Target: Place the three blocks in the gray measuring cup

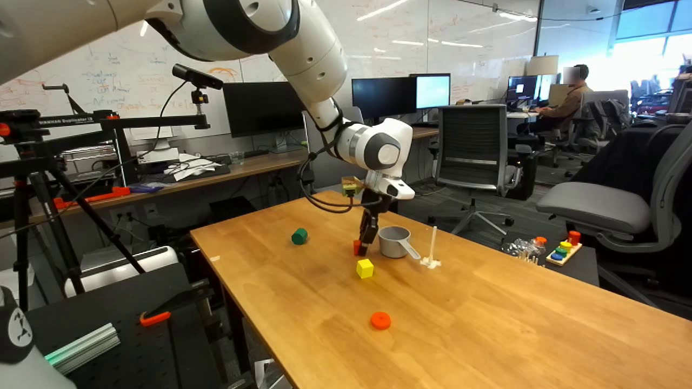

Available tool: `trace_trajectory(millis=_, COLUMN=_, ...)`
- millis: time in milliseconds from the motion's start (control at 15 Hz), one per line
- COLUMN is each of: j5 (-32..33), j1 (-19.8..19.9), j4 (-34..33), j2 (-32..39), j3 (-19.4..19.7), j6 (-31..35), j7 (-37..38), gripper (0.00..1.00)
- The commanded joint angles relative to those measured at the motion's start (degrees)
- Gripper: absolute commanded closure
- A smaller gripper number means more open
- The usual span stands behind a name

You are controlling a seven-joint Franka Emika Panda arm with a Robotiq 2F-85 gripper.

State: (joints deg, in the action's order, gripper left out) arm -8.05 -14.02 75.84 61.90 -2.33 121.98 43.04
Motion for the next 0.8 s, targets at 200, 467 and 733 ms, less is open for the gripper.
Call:
trace_trajectory(millis=200, j5=1.92, j1=-1.64, j4=0.21, j2=-5.41, j3=1.11, j6=-0.32, j7=-1.1, gripper=0.88)
trace_trajectory(millis=467, j5=3.76, j1=-2.03, j4=-0.52, j2=-7.9, j3=2.04, j6=-0.65, j7=-0.94, gripper=0.88)
trace_trajectory(millis=733, j5=4.77, j1=-1.3, j4=-0.31, j2=-9.1, j3=3.39, j6=-0.45, j7=-0.56, gripper=0.88)
